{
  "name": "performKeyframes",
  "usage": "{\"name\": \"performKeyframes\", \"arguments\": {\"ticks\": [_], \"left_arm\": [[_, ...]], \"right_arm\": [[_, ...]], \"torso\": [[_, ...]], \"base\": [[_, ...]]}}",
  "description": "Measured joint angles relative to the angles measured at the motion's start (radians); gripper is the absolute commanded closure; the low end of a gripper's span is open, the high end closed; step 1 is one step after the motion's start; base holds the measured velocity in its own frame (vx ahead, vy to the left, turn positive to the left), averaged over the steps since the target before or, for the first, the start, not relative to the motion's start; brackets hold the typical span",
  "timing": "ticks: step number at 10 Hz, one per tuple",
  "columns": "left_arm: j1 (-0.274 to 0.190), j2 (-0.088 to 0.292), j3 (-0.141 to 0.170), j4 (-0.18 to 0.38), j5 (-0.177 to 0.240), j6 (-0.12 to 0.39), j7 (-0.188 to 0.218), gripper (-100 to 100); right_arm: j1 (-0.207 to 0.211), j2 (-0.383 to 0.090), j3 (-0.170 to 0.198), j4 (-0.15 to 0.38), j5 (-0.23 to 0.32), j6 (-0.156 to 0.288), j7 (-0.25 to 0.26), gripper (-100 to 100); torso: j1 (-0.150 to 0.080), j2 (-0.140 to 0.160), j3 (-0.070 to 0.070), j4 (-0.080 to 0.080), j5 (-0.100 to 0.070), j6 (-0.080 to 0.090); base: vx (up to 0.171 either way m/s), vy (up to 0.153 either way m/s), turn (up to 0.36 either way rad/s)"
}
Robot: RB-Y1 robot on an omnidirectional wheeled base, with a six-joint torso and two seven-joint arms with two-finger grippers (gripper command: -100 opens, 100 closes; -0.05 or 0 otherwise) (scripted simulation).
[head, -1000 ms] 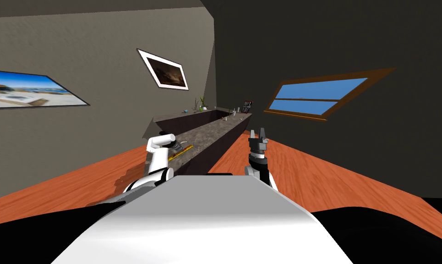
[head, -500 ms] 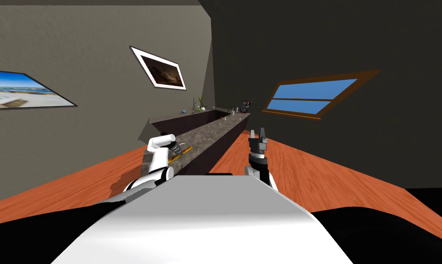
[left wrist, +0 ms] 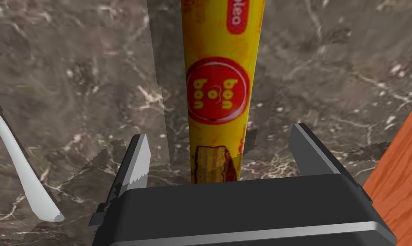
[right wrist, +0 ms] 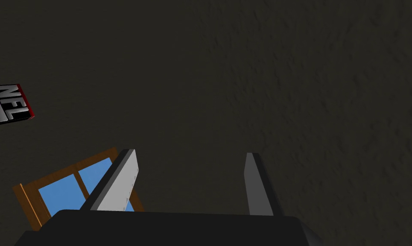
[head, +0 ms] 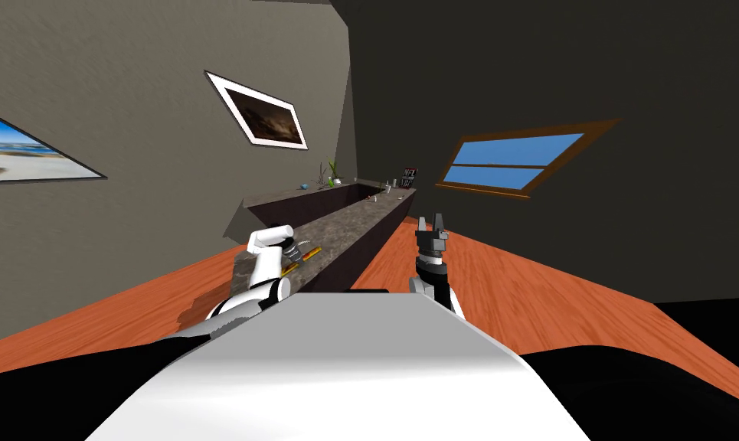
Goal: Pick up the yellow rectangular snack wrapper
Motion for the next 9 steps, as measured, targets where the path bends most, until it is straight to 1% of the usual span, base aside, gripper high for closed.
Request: {"name": "performKeyframes", "arguments": {"ticks": [1,2,3,4,7,8,9], "left_arm": [[-0.001,-0.001,0.000,0.003,-0.004,0.022,0.000,-100],[-0.001,-0.001,0.000,0.003,-0.004,0.026,0.000,0],[-0.001,-0.001,0.000,0.003,-0.004,0.026,0.000,-100],[0.002,-0.004,-0.002,0.022,-0.005,0.008,-0.002,-100],[0.015,-0.018,-0.011,0.052,-0.008,-0.044,-0.005,-100],[0.015,-0.019,-0.011,0.053,-0.008,-0.047,-0.005,100],[0.014,-0.018,-0.011,0.053,-0.009,-0.047,-0.005,100]], "right_arm": [[0.000,0.000,0.000,0.000,0.000,0.000,0.000,0],[0.000,0.000,0.000,0.000,0.000,0.000,0.000,0],[0.000,0.000,0.000,0.000,0.000,0.000,0.000,0],[0.000,0.000,0.000,0.000,0.000,0.000,0.000,0],[0.000,0.000,0.000,0.000,0.000,0.000,0.000,0],[0.000,0.000,0.000,0.000,0.000,0.000,0.000,0],[0.000,0.000,0.000,0.000,0.000,0.000,0.000,0]], "torso": [[-0.001,0.001,0.000,0.000,0.000,0.000],[-0.001,0.001,0.000,0.000,0.000,0.000],[-0.001,0.000,0.000,0.000,-0.001,0.000],[-0.002,0.000,0.000,0.000,0.000,0.000],[-0.002,0.000,0.000,0.000,0.000,0.000],[-0.001,-0.001,-0.001,0.000,0.000,0.000],[-0.001,-0.001,-0.001,-0.001,0.001,0.000]], "base": [[-0.004,0.005,-0.012],[0.000,0.000,0.000],[0.005,-0.005,0.016],[0.008,-0.009,0.028],[0.004,-0.004,0.013],[0.000,0.000,0.000],[0.000,0.000,0.000]]}}
